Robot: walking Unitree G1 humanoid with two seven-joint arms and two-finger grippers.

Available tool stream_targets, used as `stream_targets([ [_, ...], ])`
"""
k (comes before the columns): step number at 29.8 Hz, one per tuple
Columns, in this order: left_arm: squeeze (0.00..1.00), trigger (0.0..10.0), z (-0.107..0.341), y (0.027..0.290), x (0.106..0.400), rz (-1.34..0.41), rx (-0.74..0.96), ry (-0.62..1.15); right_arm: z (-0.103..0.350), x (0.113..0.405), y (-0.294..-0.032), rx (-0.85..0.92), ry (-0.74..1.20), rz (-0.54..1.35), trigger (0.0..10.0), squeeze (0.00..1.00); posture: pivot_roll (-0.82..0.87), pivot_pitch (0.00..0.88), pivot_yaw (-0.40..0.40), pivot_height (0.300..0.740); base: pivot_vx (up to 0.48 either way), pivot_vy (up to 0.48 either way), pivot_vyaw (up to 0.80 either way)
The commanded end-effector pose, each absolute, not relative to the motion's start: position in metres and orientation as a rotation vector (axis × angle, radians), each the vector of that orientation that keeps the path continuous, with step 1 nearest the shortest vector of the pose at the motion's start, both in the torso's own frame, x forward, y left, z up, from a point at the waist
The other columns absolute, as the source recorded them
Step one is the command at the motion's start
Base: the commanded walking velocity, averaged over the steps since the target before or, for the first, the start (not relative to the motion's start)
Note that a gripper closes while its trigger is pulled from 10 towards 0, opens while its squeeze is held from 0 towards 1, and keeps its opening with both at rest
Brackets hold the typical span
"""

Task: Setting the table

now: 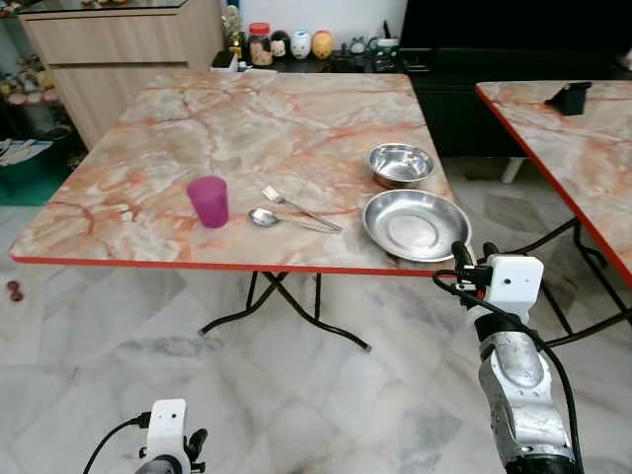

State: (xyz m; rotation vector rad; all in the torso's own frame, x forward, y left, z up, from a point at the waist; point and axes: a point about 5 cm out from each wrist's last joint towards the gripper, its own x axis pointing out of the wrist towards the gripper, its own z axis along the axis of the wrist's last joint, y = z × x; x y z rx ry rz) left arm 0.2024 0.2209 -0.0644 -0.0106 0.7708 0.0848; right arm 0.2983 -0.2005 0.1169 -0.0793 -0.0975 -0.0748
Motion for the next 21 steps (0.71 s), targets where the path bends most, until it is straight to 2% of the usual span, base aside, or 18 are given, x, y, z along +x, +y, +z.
stream_targets([
  [1, 0.00, 10.0, -0.066, 0.222, 0.199, 0.096, -0.022, 0.779, 0.119, 0.301, -0.198, -0.061, -0.113, -0.062, 10.0, 0.00, -0.08, 0.000, 0.020, 0.740, 0.000, 0.000, 0.00],
  [10, 0.00, 10.0, -0.063, 0.222, 0.204, 0.091, -0.032, 0.756, 0.124, 0.304, -0.192, -0.054, -0.136, -0.042, 10.0, 0.00, -0.08, 0.000, 0.018, 0.740, 0.000, 0.000, 0.00],
  [13, 0.00, 10.0, -0.061, 0.222, 0.207, 0.089, -0.031, 0.744, 0.124, 0.306, -0.193, -0.045, -0.132, -0.047, 10.0, 0.00, -0.07, 0.000, 0.017, 0.740, 0.266, 0.000, 0.00],
  [18, 0.00, 10.0, -0.059, 0.220, 0.211, 0.085, -0.031, 0.731, 0.125, 0.308, -0.193, -0.050, -0.133, -0.044, 10.0, 0.00, -0.07, 0.000, 0.017, 0.740, 0.285, 0.000, -0.78],
  [21, 0.00, 10.0, -0.058, 0.218, 0.214, 0.079, -0.032, 0.720, 0.127, 0.309, -0.192, -0.041, -0.148, -0.046, 10.0, 0.00, -0.07, 0.000, 0.017, 0.740, 0.292, 0.000, -0.30],
])
